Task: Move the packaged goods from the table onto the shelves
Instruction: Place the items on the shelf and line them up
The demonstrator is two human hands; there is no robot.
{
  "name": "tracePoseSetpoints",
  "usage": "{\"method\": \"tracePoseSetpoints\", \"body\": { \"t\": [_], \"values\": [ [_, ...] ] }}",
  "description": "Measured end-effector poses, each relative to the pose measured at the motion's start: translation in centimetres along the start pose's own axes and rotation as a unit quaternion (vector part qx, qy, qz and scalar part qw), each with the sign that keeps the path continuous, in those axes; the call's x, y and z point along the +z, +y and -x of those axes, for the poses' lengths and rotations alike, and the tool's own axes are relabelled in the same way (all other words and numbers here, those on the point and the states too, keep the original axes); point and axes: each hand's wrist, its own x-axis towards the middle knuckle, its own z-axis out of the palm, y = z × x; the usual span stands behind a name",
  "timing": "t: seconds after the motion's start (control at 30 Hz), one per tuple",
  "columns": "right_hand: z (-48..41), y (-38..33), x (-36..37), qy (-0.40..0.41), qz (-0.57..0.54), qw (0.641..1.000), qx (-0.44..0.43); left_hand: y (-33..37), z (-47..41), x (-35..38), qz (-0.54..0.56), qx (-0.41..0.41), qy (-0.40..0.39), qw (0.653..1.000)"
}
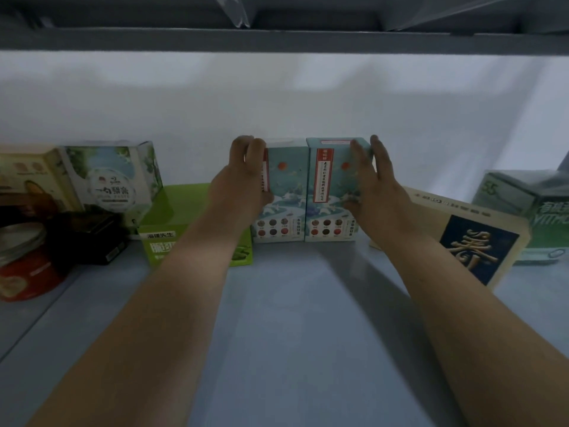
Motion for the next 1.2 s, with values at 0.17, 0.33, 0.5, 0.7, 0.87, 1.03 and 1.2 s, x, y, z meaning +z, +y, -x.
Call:
{"method": "tracePoseSetpoints", "body": {
  "t": [0.17, 0.33, 0.5, 0.7, 0.87, 1.03, 1.2],
  "values": [
    [-0.1, 0.4, 0.0, -0.001, 0.013, 1.0, -0.001, -0.4, 0.0, 0.1, -0.006, 0.01, 0.001, 1.0],
    [0.0, 0.1, -0.1, -0.002, -0.001, 1.0, -0.01, -0.7, 0.1, 0.0, -0.007, 0.023, 0.001, 1.0],
    [0.4, -0.1, -0.7, -0.009, 0.006, 1.0, -0.002, -1.4, 0.0, -0.5, -0.005, 0.038, 0.008, 0.999],
    [1.1, 0.7, -2.9, -0.066, 0.048, 0.996, 0.035, 0.5, 0.1, -1.1, -0.046, 0.097, 0.06, 0.992],
    [3.4, 3.2, -6.9, -0.126, 0.129, 0.98, 0.082, 4.5, 2.2, 1.0, -0.071, 0.178, 0.054, 0.98],
    [8.3, 8.0, -9.7, -0.097, 0.191, 0.976, 0.049, 7.3, 4.4, 3.9, -0.107, 0.256, -0.006, 0.961],
    [8.6, 10.7, -9.2, -0.078, 0.193, 0.978, -0.019, 10.4, 6.1, 5.4, -0.117, 0.209, -0.082, 0.967]
  ]
}}
